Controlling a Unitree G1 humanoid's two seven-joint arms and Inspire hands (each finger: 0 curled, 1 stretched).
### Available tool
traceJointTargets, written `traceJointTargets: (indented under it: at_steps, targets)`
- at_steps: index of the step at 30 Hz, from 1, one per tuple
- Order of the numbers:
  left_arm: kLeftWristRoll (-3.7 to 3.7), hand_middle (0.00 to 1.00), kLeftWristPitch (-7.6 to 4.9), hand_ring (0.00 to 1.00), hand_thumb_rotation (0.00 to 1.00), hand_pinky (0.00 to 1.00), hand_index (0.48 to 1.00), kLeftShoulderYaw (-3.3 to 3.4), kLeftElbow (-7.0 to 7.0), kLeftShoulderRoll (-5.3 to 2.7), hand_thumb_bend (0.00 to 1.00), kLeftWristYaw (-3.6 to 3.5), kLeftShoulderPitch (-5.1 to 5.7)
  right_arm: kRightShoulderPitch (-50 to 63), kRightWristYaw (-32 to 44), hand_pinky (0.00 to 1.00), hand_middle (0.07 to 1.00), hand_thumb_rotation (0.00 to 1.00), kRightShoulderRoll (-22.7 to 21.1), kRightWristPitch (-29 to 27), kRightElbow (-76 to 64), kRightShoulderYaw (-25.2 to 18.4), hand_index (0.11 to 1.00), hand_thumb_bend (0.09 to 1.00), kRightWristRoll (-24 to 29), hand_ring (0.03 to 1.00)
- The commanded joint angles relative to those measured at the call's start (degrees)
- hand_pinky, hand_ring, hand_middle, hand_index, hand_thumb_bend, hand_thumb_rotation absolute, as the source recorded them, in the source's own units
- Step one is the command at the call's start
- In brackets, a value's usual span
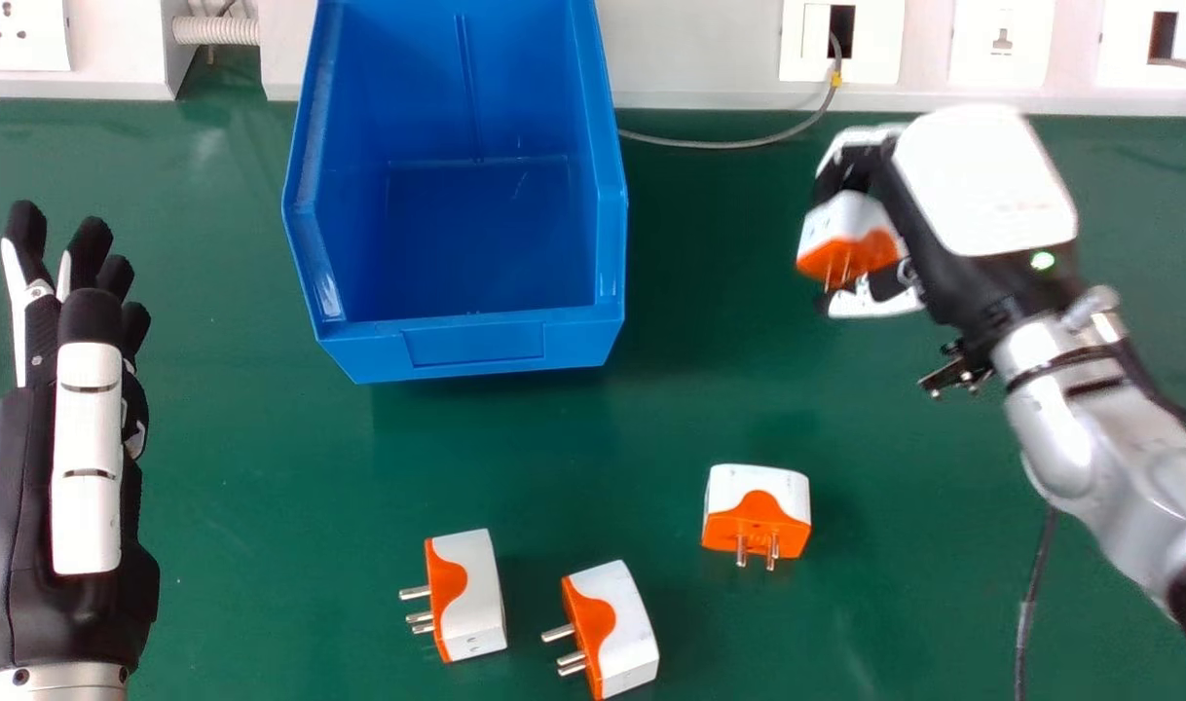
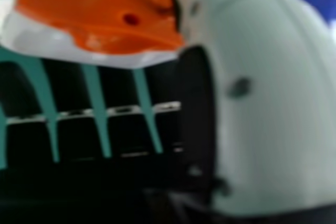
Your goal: Pick all objects and put in blue box
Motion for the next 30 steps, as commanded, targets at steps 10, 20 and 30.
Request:
traceJointTargets:
  at_steps: [10, 20, 30]
  targets:
    - [0.86, 1.0, -1.27, 1.0, 0.91, 1.0, 1.0, -0.26, -0.62, -0.05, 0.56, 0.34, -1.25, 20.0, 10.4, 0.28, 0.488, 0.0, -0.9, 0.6, -35.9, -10.6, 0.572, 0.483, 2.4, 0.393]
    - [2.33, 1.0, -1.84, 1.0, 0.95, 1.0, 1.0, -0.36, -0.19, -0.45, 0.56, 0.55, -1.02, 26.2, 11.4, 0.3, 0.505, 0.0, 3.4, -6.1, -38.6, -7.1, 0.547, 0.489, -0.8, 0.411]
    - [1.44, 1.0, -1.11, 1.0, 0.94, 1.0, 1.0, -0.54, -0.32, -0.61, 0.55, 0.14, -1.5, 22.8, 11.6, 0.31, 0.507, 0.0, 10.7, -9.5, -36.0, -1.7, 0.523, 0.492, -5.2, 0.416]
